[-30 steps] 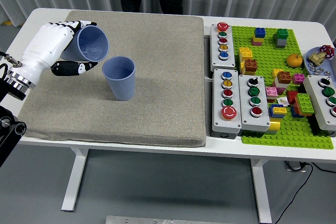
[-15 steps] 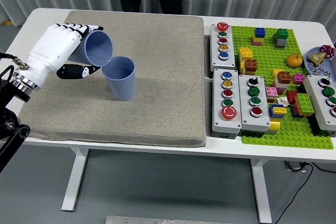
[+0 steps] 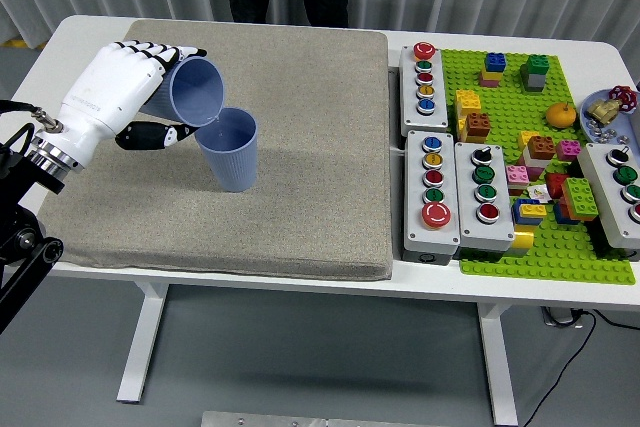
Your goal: Pick cup pour cup place
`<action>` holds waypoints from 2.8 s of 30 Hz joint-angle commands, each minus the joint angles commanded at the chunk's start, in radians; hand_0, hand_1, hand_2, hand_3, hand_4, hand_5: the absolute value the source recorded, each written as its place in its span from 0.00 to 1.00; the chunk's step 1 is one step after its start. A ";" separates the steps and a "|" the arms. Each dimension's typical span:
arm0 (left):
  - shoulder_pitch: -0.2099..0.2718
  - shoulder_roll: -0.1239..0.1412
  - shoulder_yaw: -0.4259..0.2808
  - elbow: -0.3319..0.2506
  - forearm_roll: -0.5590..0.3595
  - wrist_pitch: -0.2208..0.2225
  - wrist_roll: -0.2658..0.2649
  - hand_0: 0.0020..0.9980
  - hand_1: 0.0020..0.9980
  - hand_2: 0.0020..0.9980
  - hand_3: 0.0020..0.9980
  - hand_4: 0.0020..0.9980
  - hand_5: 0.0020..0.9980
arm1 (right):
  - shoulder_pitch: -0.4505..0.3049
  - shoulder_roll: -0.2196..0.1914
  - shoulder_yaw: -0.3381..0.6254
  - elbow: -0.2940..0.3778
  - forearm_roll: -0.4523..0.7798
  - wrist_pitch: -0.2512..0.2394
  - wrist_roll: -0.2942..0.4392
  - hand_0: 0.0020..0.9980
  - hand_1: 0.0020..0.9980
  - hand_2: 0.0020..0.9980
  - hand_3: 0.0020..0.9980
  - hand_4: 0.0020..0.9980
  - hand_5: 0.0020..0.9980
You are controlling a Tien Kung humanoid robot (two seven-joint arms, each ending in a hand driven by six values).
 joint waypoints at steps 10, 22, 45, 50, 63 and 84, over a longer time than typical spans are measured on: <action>-0.011 0.010 0.024 0.003 0.000 0.003 0.007 0.45 0.51 0.55 0.57 0.65 0.00 | -0.002 0.000 -0.001 0.000 0.001 0.000 0.001 0.75 0.72 0.74 0.64 0.18 0.42; -0.029 0.021 0.052 0.029 0.000 0.031 0.022 0.45 0.51 0.55 0.57 0.65 0.00 | -0.003 0.000 -0.003 0.000 0.002 -0.001 0.001 0.75 0.72 0.74 0.63 0.18 0.42; -0.070 0.055 0.115 0.049 0.000 0.100 0.035 0.45 0.50 0.54 0.57 0.66 0.00 | -0.001 -0.001 -0.005 0.000 0.009 -0.002 0.003 0.75 0.72 0.74 0.64 0.19 0.42; -0.076 0.058 0.120 0.058 0.000 0.105 0.042 0.45 0.50 0.54 0.57 0.66 0.01 | -0.001 -0.001 -0.006 0.000 0.010 -0.002 0.003 0.75 0.72 0.74 0.64 0.19 0.42; -0.091 0.066 0.144 0.078 0.000 0.139 0.051 0.45 0.50 0.54 0.57 0.66 0.01 | 0.001 -0.002 -0.007 0.000 0.012 -0.003 0.004 0.75 0.72 0.74 0.64 0.19 0.42; -0.107 0.101 0.206 0.087 0.000 0.198 0.081 0.45 0.50 0.54 0.57 0.66 0.01 | 0.002 -0.002 -0.006 0.000 0.012 -0.003 0.003 0.75 0.72 0.74 0.64 0.19 0.42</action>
